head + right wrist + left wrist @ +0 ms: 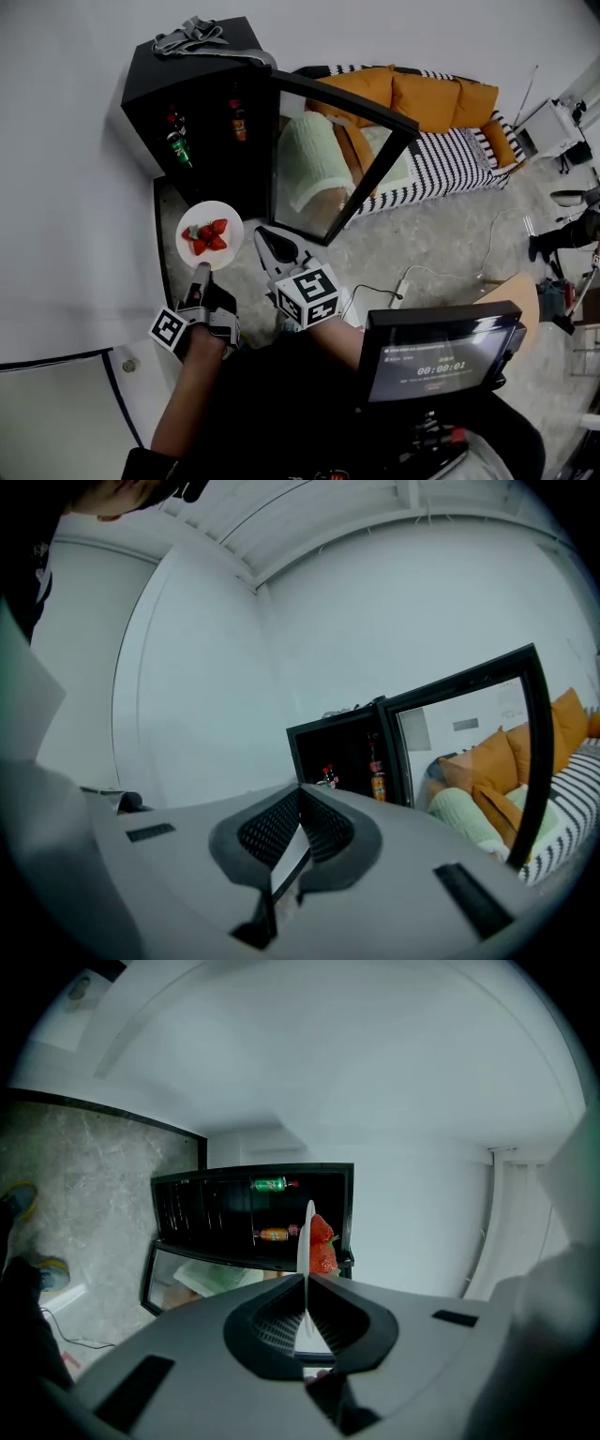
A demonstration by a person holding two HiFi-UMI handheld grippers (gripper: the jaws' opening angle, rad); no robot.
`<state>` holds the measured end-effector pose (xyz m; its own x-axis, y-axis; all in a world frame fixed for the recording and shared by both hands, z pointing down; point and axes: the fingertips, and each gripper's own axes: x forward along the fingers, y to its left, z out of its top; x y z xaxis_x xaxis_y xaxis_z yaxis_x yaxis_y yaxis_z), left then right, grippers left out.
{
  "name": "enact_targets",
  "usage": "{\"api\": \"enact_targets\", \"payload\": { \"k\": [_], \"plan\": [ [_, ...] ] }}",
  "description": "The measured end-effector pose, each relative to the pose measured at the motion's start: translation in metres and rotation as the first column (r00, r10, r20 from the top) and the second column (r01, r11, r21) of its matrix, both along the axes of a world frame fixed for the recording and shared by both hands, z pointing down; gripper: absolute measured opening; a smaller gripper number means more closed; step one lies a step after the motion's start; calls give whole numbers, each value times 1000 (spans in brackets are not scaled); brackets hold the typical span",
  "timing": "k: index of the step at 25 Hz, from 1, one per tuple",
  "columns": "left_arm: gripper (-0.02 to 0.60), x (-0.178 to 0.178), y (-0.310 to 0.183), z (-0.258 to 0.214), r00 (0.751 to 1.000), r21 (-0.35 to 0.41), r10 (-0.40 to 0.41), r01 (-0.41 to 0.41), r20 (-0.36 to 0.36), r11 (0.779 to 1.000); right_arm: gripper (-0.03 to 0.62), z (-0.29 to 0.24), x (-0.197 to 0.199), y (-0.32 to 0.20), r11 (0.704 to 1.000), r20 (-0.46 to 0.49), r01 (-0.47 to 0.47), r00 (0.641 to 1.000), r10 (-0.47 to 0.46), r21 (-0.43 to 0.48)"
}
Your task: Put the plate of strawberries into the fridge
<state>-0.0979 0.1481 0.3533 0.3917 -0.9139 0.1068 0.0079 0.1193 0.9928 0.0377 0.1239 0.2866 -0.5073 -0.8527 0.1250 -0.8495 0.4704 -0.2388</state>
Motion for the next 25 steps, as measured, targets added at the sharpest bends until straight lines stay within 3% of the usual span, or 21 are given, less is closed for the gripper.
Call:
{"api": "enact_targets", "payload": {
  "k": [11, 16, 25],
  "plan": [
    [14, 28, 3, 2, 1000, 21, -23, 22, 21, 1000, -3, 0, 31, 4, 1000, 1, 19, 1000, -19, 24],
    [14, 28, 5, 0, 998, 23, -22, 21, 62, 1000, -3, 0, 30, 2, 999, 1, 38, 999, -38, 27],
    [14, 29, 7, -2, 998, 34, -46, 44, 52, 998, -3, 8, 19, 0, 997, -13, 78, 997, -78, 17]
  ]
}}
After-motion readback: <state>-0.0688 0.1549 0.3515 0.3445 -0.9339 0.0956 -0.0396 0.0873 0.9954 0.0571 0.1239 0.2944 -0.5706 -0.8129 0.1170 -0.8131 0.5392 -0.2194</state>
